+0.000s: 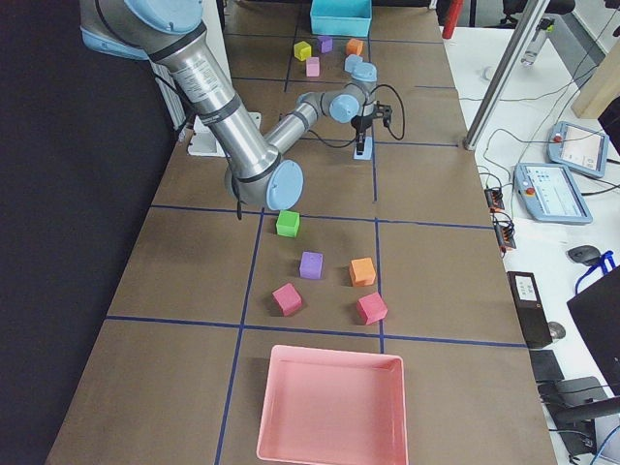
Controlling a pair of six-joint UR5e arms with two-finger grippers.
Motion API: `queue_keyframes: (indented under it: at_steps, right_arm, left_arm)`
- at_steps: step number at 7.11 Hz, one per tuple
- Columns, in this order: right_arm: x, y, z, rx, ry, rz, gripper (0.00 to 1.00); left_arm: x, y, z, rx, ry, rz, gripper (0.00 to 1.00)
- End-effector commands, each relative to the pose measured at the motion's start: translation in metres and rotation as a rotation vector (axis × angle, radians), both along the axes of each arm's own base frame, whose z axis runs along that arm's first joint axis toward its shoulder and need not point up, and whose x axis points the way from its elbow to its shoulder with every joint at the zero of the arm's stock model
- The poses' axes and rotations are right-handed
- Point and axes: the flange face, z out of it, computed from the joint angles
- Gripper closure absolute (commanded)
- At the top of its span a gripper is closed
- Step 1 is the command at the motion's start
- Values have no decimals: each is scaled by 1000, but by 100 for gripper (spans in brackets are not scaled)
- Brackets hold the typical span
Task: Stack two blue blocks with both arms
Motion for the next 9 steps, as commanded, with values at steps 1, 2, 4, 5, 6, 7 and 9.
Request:
queue_keyframes:
  at_steps: [1, 2, 4, 5, 6, 7, 9]
  right_arm:
    - [-73, 32, -50, -22, 12, 34, 60]
    - [-79, 38, -49, -15, 19, 31, 48]
    - [-82, 40, -45, -15, 22, 25, 1]
    - [-82, 41, -49, -10, 14, 24, 0]
    - [-77, 38, -59, 5, 2, 23, 0]
    - [-63, 26, -78, 11, -20, 37, 0]
    - [4, 7, -102, -18, -25, 36, 0]
  left_arm:
    - [0, 0, 1, -1, 0, 0, 0]
    - [0, 0, 0, 0, 0, 0, 0]
    - [0, 0, -1, 2, 0, 0, 0]
    - [0, 0, -2, 3, 0, 0, 0]
    - [0, -1, -6, 12, -1, 0, 0]
    - [0, 0, -6, 13, -1, 0, 0]
    - [0, -2, -7, 16, -6, -1, 0]
